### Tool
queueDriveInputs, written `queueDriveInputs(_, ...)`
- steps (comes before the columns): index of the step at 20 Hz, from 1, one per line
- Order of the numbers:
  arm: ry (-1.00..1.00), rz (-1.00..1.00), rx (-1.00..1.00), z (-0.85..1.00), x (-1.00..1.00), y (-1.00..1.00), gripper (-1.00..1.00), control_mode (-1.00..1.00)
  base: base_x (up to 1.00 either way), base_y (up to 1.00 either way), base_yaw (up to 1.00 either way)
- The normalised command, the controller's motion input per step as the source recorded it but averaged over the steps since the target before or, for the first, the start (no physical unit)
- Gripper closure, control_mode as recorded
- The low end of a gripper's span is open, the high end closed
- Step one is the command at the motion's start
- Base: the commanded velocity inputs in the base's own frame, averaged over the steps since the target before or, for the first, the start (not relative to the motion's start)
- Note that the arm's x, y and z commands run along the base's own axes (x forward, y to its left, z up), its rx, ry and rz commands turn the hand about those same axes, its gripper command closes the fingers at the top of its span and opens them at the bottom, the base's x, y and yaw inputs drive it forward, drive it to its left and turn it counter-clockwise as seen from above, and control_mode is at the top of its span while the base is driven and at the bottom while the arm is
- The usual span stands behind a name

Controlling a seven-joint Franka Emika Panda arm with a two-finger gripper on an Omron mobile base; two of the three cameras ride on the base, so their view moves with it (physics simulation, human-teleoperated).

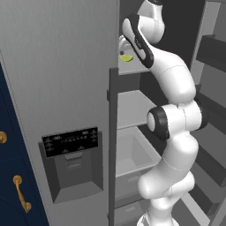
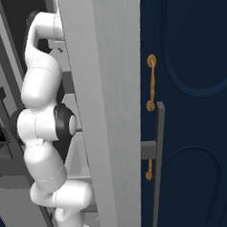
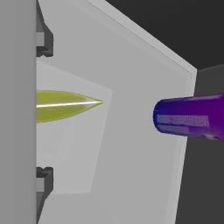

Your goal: Grab a lemon wedge from the fridge and one ice cube from the ice bowl, and put them in the glass of lemonade.

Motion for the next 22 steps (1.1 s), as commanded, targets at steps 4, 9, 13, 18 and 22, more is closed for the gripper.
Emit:
queueDriveInputs(4, 0.00, 0.00, 0.00, -0.15, -0.18, 0.00, -1.00, -1.00, 0.00, 0.00, 0.00)
queueDriveInputs(9, 0.00, 0.02, 0.00, -0.35, -0.01, 0.00, -1.00, -1.00, 0.00, 0.00, 0.00)
queueDriveInputs(13, -0.01, 0.04, 0.00, -0.32, 0.00, 0.10, -1.00, -1.00, 0.00, 0.00, 0.00)
queueDriveInputs(18, -0.05, 0.06, 0.00, -0.28, 0.03, 0.10, -1.00, -1.00, 0.00, 0.00, 0.00)
queueDriveInputs(22, -0.15, 0.04, 0.00, -0.07, 0.14, 0.00, -1.00, -1.00, 0.00, 0.00, 0.00)
